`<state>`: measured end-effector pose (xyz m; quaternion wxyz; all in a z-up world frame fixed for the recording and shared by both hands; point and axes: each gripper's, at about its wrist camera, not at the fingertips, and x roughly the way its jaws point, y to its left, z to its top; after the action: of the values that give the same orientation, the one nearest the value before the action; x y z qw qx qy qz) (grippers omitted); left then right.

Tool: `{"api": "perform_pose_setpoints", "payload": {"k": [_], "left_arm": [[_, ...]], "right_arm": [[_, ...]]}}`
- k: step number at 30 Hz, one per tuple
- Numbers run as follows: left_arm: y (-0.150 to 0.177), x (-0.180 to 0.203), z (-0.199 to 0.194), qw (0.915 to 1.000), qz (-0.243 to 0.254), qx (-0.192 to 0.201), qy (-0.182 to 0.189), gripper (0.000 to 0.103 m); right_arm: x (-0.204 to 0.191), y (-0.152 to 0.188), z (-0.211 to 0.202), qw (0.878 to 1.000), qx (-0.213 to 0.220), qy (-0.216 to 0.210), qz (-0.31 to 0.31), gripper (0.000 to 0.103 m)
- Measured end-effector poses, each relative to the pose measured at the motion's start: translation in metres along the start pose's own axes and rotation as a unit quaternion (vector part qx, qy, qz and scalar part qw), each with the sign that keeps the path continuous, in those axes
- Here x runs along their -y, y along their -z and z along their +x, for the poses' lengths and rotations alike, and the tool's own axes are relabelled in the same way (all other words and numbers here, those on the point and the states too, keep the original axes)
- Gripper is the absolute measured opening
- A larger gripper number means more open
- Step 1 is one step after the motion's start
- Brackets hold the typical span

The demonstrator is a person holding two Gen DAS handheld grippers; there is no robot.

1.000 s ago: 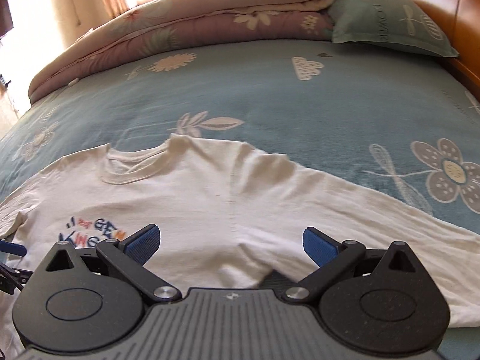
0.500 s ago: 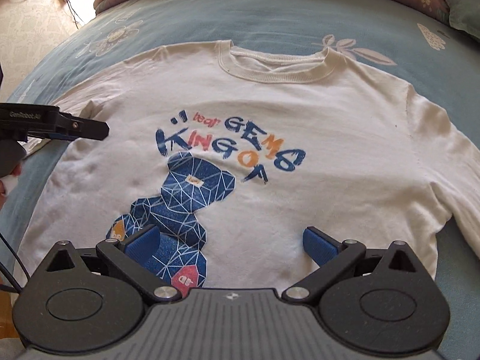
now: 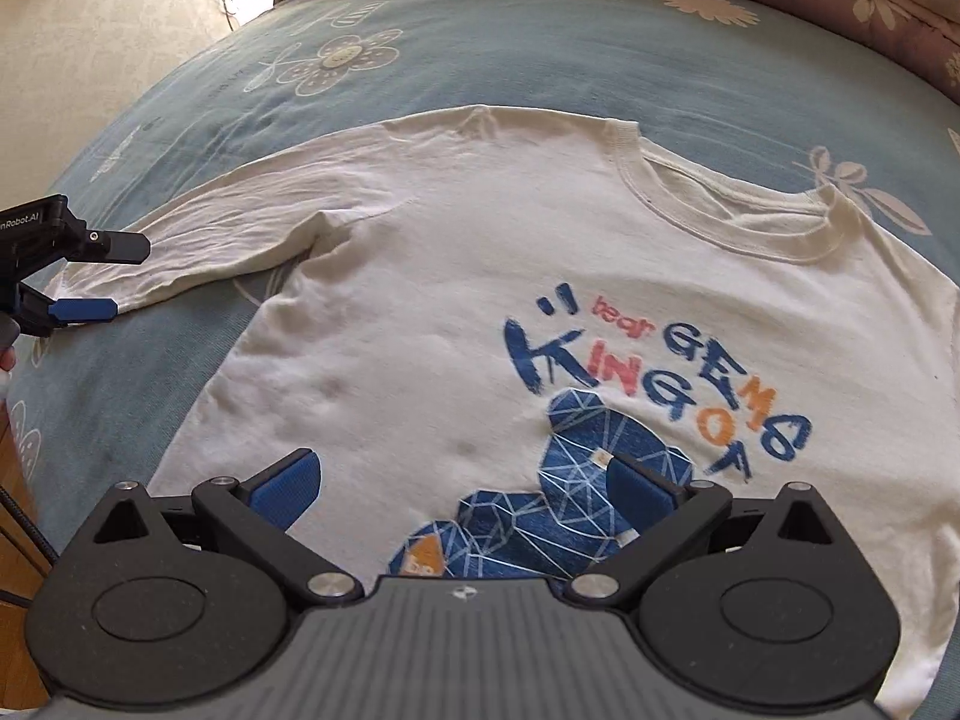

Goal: Fold clothes
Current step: 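Close the left tool on the sleeve cuff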

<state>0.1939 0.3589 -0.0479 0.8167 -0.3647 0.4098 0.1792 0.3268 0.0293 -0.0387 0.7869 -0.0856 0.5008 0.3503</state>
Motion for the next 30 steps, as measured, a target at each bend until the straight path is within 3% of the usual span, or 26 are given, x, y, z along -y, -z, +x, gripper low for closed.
{"api": "perform_pose_setpoints", "payload": {"k": [6, 14, 21, 27, 30], "left_arm": [[0.007, -0.046, -0.002, 0.9974, -0.06, 0.035, 0.022, 0.102], [0.019, -0.067, -0.004, 0.9885, -0.075, 0.115, 0.065, 0.102], [0.013, -0.084, -0.006, 0.9751, -0.123, 0.175, 0.06, 0.102], [-0.005, -0.091, 0.005, 0.9665, -0.141, 0.206, 0.06, 0.102], [0.002, -0.092, 0.003, 0.9624, -0.156, 0.214, 0.062, 0.102]], "right_arm": [[-0.022, -0.016, 0.01, 0.999, 0.005, -0.026, -0.018, 0.103], [-0.043, -0.029, 0.023, 0.998, -0.008, -0.044, -0.037, 0.103], [-0.061, -0.042, 0.03, 0.996, -0.018, -0.054, -0.074, 0.103], [-0.069, -0.051, 0.033, 0.994, -0.014, -0.058, -0.087, 0.103], [-0.07, -0.052, 0.034, 0.995, -0.012, -0.055, -0.084, 0.103]]}}
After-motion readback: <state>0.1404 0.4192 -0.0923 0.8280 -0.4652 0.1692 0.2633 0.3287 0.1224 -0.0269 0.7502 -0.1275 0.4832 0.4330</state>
